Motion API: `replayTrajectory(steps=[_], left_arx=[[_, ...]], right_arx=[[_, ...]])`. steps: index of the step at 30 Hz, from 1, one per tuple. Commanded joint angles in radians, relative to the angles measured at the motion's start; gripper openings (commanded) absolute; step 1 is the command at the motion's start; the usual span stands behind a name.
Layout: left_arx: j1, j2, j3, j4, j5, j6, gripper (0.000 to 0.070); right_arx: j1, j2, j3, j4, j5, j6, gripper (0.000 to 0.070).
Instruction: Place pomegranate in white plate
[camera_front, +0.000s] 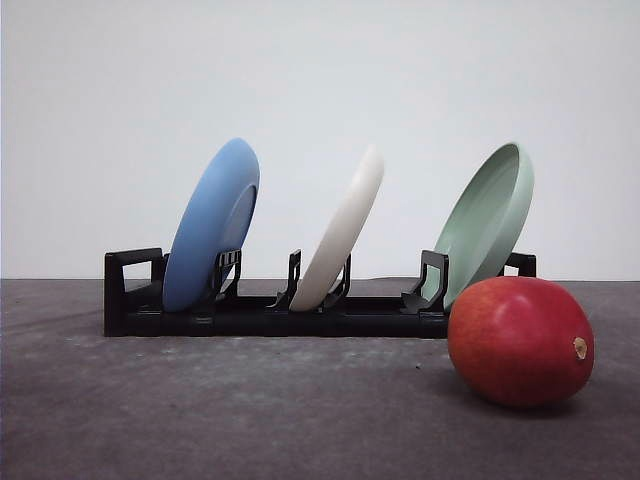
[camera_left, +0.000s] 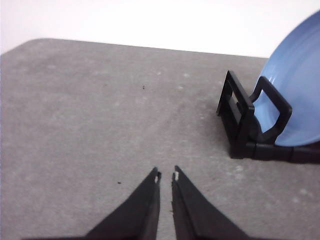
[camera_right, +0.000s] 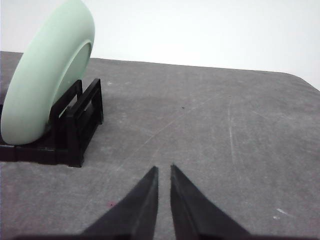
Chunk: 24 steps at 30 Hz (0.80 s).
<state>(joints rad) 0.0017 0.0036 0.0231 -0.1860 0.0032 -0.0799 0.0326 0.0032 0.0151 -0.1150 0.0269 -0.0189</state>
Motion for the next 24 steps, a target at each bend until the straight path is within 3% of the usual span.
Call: replayTrajectory(steps=[1,5,12,16,19,24], left_arx=[[-0.001,0.0,-0.011,0.0,0.0,-0.082,0.0026],[-0.001,0.0,-0.011,0.0,0.0,-0.147,0.0026],[-0.001,0.0,-0.011,0.007,0.0,-0.149,0.0025],[-0.001,0.0,0.002,0.064,0.0,-0.15,0.0012],[-0.001,0.0,0.03,0.114,0.0,-0.151,0.0012],[-0.001,0.004,0.124,0.066,-0.001,-0.19,0.0012]], right_arx=[[0.001,0.0,-0.004,0.012,0.0,0.013,0.004],[0.001,0.0,-0.004,0.011,0.0,0.047,0.004],[0.001,0.0,-0.003,0.012,0.0,0.079,0.0039],[0.001,0.0,0.009,0.037,0.0,0.188,0.0026],[0.001,0.0,0.043,0.041,-0.001,0.228,0.0006],[0.001,0.001,0.135,-0.006,-0.015,0.306,0.0006]])
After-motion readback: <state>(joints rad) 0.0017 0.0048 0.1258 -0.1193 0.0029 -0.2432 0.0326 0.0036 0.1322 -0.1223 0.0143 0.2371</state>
